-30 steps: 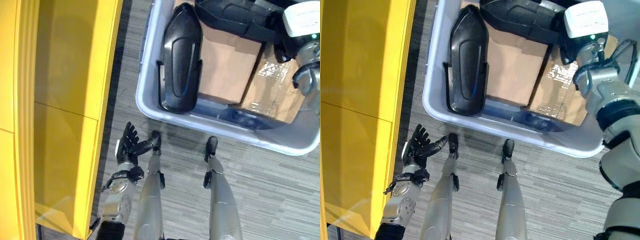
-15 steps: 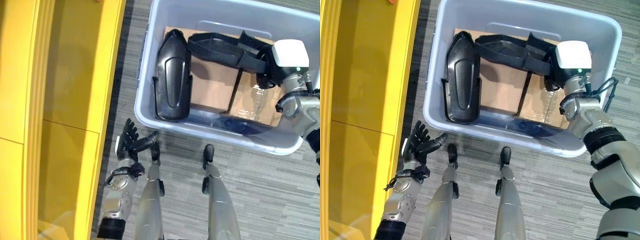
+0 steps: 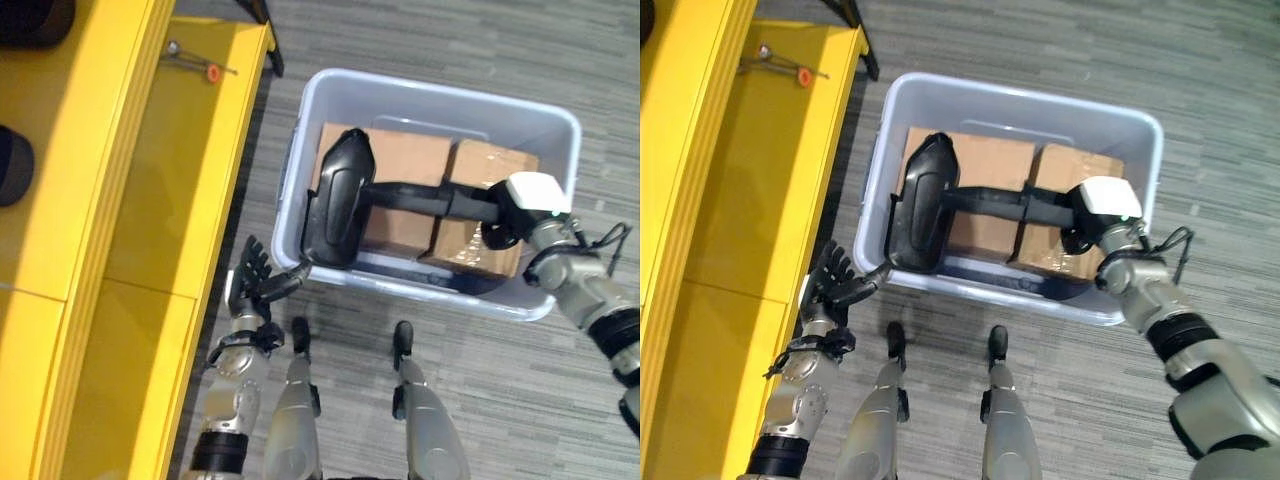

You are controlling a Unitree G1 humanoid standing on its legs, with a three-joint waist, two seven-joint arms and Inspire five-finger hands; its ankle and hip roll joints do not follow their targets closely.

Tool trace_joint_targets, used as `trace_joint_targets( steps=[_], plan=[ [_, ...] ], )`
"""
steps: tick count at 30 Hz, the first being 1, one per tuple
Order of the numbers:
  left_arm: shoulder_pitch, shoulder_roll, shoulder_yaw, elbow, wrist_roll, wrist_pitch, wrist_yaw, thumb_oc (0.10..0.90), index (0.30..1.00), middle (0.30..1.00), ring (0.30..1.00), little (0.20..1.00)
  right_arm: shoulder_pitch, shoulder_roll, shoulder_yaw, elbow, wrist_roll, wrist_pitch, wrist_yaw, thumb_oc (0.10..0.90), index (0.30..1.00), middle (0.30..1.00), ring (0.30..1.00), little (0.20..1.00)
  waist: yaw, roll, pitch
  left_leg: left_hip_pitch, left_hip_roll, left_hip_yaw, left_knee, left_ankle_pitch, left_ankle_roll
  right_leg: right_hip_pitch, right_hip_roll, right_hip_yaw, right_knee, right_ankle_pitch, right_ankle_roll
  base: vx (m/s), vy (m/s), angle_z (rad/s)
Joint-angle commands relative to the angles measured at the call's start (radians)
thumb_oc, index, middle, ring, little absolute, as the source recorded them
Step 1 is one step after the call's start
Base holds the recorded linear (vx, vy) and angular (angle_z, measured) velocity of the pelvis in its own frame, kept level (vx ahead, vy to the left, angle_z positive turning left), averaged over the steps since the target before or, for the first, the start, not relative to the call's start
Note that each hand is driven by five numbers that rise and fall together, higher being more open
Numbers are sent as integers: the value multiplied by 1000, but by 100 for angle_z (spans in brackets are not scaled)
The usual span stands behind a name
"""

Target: Move parts from the plastic box to the shelf.

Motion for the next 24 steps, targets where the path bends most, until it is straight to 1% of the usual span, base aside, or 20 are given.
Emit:
trace_joint_targets(
  steps=[1, 5, 6, 8, 9, 10, 11, 15, 18, 21, 24],
  plan=[
    [-50, 4, -12, -79, 42, -63, -18, 900, 1000, 1000, 1000, 1000, -115, -46, -88, -99, -2, -34, -79, 400, 300, 300, 300, 300, -2, 5, -10, 172, 87, -1, -7, -83, -9, 90, -72, -12, 48, -45, -6, -30, 5, -7],
    [-33, 20, -6, -75, 46, -58, -32, 900, 1000, 1000, 1000, 1000, -42, -14, -180, -186, -28, -38, -79, 400, 300, 300, 300, 300, -1, 4, -10, 276, 90, 6, -7, -83, -1, 180, -65, -6, 56, -50, -8, 6, -8, -1],
    [-12, 23, -3, -74, 46, -55, -37, 900, 1000, 1000, 1000, 1000, -9, -5, -209, -213, -41, -41, -80, 400, 300, 300, 300, 300, -1, 6, -43, 302, 93, 8, -7, -86, 2, 199, -59, -3, 65, -57, -10, 68, -29, 3],
    [11, 20, -3, -70, 47, -52, -44, 900, 1000, 1000, 1000, 1000, 8, -5, -223, -230, -56, -45, -82, 400, 300, 300, 300, 300, -4, 10, -82, 322, 100, 8, -7, -84, 8, 214, -50, 5, 78, -66, -11, 63, -31, 0],
    [12, 21, -4, -71, 47, -52, -44, 900, 1000, 1000, 1000, 1000, 10, -6, -224, -232, -56, -45, -82, 400, 300, 300, 300, 300, -3, 10, -82, 323, 100, 8, -7, -84, 8, 214, -50, 5, 78, -66, -11, 60, -45, -2],
    [34, 16, -1, -68, 49, -49, -52, 900, 1000, 1000, 1000, 1000, 27, -9, -231, -245, -65, -50, -80, 400, 300, 300, 300, 300, -4, 16, -115, 340, 106, 8, -7, -84, 12, 226, -41, 11, 81, -71, -11, 63, -44, -1],
    [45, 11, -4, -63, 47, -48, -57, 900, 1000, 1000, 1000, 1000, 26, -14, -232, -257, -68, -52, -81, 400, 300, 300, 300, 300, -6, 19, -133, 346, 110, 6, -7, -80, 15, 231, -35, 14, 84, -72, -9, 74, -74, -1],
    [87, -8, 5, -69, 42, -40, -67, 900, 1000, 1000, 1000, 1000, 41, -26, -240, -304, -74, -60, -76, 400, 300, 300, 300, 300, -10, 24, -178, 362, 124, -1, 5, -77, 28, 250, -18, 19, 85, -75, -7, 39, -84, -2],
    [111, -22, 8, -67, 38, -35, -74, 900, 1000, 1000, 1000, 1000, 36, -24, -235, -336, -68, -69, -68, 400, 300, 300, 300, 300, -10, 30, -200, 362, 138, -10, 6, -82, 42, 261, 1, 22, 76, -81, -5, 12, -113, -2],
    [138, -35, 9, -68, 33, -30, -81, 900, 1000, 1000, 1000, 1000, 25, -18, -217, -367, -63, -75, -59, 400, 300, 300, 300, 300, -8, 31, -211, 345, 150, -23, 4, -82, 53, 261, 18, 27, 62, -84, -6, -25, -121, 1],
    [155, -46, 20, -73, 29, -24, -78, 900, 1000, 1000, 1000, 1000, -4, -5, -196, -392, -57, -80, -56, 400, 300, 300, 300, 300, -2, 32, -202, 320, 157, -25, 7, -80, 62, 260, 25, 19, 44, -88, -5, -71, -111, 3]
  ],
)
